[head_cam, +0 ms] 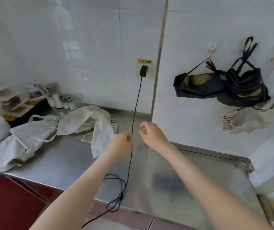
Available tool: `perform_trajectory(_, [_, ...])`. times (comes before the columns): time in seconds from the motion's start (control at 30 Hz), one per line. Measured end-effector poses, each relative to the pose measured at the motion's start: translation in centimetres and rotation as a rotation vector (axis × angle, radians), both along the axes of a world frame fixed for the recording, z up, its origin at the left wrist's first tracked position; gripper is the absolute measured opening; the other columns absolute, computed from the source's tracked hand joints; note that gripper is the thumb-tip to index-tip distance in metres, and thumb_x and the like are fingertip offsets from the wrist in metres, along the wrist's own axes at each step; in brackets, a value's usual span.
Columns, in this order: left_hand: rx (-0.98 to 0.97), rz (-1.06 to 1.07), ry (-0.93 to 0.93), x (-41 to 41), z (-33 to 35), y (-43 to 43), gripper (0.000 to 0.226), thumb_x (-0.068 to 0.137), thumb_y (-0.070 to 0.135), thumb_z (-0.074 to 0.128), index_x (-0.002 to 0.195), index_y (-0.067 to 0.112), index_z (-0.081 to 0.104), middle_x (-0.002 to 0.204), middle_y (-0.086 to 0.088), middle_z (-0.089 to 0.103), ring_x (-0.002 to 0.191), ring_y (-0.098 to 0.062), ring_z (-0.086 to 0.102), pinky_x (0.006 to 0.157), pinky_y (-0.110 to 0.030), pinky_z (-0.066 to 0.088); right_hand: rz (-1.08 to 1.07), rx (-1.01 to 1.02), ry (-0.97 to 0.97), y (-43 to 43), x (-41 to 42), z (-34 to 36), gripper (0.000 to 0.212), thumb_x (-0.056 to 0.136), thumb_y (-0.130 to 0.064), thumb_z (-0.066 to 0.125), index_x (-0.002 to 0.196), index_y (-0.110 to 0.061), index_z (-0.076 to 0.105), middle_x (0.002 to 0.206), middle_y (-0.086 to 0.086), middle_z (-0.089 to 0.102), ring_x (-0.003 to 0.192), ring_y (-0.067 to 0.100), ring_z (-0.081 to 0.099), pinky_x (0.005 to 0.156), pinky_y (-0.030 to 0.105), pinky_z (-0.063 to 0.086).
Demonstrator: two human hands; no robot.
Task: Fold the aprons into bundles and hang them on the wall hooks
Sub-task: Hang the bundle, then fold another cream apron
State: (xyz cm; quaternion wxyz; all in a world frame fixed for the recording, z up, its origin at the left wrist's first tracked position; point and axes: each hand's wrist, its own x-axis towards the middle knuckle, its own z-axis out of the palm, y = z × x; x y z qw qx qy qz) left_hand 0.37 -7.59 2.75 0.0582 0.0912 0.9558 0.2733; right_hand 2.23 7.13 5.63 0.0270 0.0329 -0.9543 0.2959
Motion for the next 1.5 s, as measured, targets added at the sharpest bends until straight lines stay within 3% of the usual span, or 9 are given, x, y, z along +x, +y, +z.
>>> perform_trajectory(0.27, [0.006,0.213,-0.386,-7.0,-9.1,-14.1,0.037,0.095,0.022,0.045,0.129,0.011,0.047,0.126,-0.01,0.054,0.107,-0.025,0.055,0.078,-0.027,0.042,-0.11,-0.288,-0.462,-10.5,-7.6,-10.3,0.043,0.096,-0.021,0.049,0.137,-0.013,0.038,0.114,0.004,0.055,0.097,0.018,0.052,0.085,0.031,0.044])
perform_trajectory(0.4, [0.046,0.243,-0.423,-10.2,-12.1,-16.8,0.032,0.095,0.02,0.044,0.123,0.005,0.048,0.107,-0.004,0.058,0.09,-0.02,0.052,0.068,-0.026,0.041,-0.267,-0.548,-0.549,-13.7,-11.7,-14.9,0.06,0.09,-0.009,0.052,0.143,-0.018,0.025,0.117,0.0,0.054,0.092,0.014,0.054,0.064,0.023,0.042])
perform_trajectory(0.5, [0.087,0.275,-0.426,-12.1,-13.9,-17.8,0.026,0.095,0.016,0.043,0.118,0.006,0.047,0.087,0.005,0.051,0.083,-0.019,0.05,0.067,-0.028,0.043,-0.417,-0.655,-0.535,-15.3,-14.5,-17.8,0.049,0.084,-0.002,0.057,0.117,-0.026,0.03,0.101,-0.003,0.052,0.079,0.012,0.053,0.052,0.021,0.039])
perform_trajectory(0.67, [0.118,0.232,-0.441,-13.8,-16.1,-18.4,0.053,0.093,0.008,0.042,0.143,0.017,0.03,0.118,-0.008,0.053,0.094,-0.02,0.049,0.075,-0.029,0.044,-0.524,-0.644,-0.632,-17.2,-16.7,-21.3,0.021,0.087,-0.002,0.048,0.104,-0.01,0.056,0.096,0.01,0.06,0.083,0.026,0.058,0.07,0.034,0.054])
perform_trajectory(0.87, [-0.207,0.159,-0.08,-14.0,-16.2,-15.8,0.113,0.078,0.033,0.07,0.147,0.028,-0.019,0.156,-0.015,0.006,0.138,-0.034,0.028,0.108,-0.045,0.034,-0.292,-0.924,-0.448,-16.3,-17.6,-11.9,0.031,0.089,0.004,0.044,0.064,-0.015,0.044,0.058,0.003,0.038,0.053,0.013,0.038,0.047,0.017,0.034])
perform_trajectory(1.07, [0.222,0.192,0.357,-15.0,-6.3,-11.8,0.077,0.083,0.019,0.071,0.145,0.029,0.028,0.155,-0.019,0.015,0.138,-0.037,0.023,0.109,-0.048,0.028,-0.024,-1.003,-0.241,-11.2,-15.4,0.6,0.037,0.087,0.007,0.045,0.057,-0.014,0.041,0.053,-0.005,0.044,0.056,0.011,0.042,0.059,0.025,0.031])
perform_trajectory(1.23, [0.517,0.128,0.423,-12.1,5.3,-8.0,0.025,0.088,0.012,0.049,0.111,0.015,0.058,0.08,0.001,0.063,0.072,-0.019,0.056,0.06,-0.023,0.042,0.14,-1.035,-0.05,-6.3,-10.4,7.9,0.009,0.091,-0.03,0.059,0.095,-0.024,0.065,0.089,-0.007,0.062,0.085,0.007,0.057,0.078,0.022,0.041])
perform_trajectory(1.37, [0.764,0.168,0.349,-8.1,12.6,-5.7,0.017,0.09,0.011,0.046,0.079,0.023,0.049,0.066,0.003,0.054,0.061,-0.017,0.047,0.056,-0.023,0.036,0.049,-0.904,0.051,-2.3,-5.7,9.6,0.085,0.062,-0.054,0.073,0.137,-0.044,0.033,0.134,-0.009,0.042,0.125,0.005,0.04,0.107,0.032,0.03])
perform_trajectory(1.5, [0.979,-0.004,0.194,-3.5,16.9,-3.5,0.028,0.089,0.038,0.053,0.083,0.012,0.06,0.077,-0.01,0.062,0.068,-0.017,0.057,0.066,-0.034,0.048,0.117,-0.805,0.003,-0.1,-1.1,10.5,0.105,0.067,-0.048,0.076,0.148,-0.044,0.01,0.152,-0.009,0.025,0.14,0.006,0.023,0.117,0.038,0.022])
